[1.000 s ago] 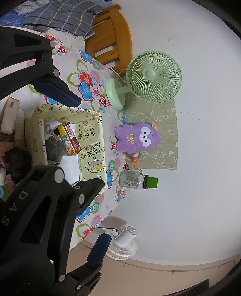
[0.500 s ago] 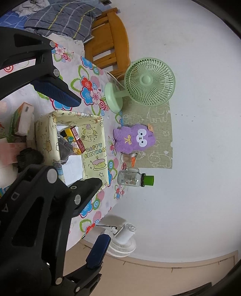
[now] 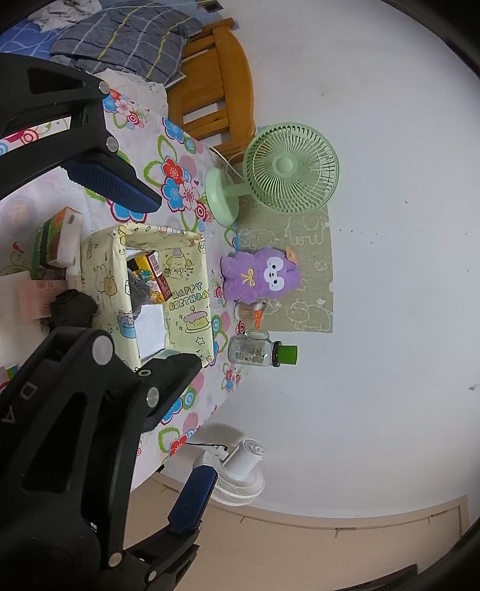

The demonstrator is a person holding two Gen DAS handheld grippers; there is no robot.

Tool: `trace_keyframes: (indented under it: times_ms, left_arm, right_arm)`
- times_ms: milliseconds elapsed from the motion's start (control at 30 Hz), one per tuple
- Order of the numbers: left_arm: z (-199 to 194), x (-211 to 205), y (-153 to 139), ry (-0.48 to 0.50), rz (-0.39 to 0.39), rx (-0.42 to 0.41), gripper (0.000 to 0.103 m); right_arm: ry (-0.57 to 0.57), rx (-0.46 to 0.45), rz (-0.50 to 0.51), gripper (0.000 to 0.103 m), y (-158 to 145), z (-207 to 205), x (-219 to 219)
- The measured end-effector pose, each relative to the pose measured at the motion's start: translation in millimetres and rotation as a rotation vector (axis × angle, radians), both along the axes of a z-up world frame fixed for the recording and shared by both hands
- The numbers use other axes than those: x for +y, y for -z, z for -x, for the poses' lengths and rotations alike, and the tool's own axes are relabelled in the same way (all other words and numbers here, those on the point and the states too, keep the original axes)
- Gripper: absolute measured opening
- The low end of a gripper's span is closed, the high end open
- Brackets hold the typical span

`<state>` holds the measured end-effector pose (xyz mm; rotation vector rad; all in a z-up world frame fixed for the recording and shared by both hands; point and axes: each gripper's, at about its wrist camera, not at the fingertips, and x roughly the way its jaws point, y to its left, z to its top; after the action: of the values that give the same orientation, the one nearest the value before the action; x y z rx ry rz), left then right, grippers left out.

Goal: Organize soft objects
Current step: 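Withdraw both tools from the box back toward the remaining items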

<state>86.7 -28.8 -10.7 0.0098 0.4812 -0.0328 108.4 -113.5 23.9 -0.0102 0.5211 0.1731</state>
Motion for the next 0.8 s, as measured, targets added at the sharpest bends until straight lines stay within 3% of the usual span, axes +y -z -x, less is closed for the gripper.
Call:
trace_keyframes:
  times_ms: [800]
  left_arm:
    - [23.1, 1.1, 12.0, 0.012, 0.011, 0.002, 0.096]
  right_arm:
    - [-0.013, -0.001, 0.015, 0.092, 12.2, 26.4, 1.2]
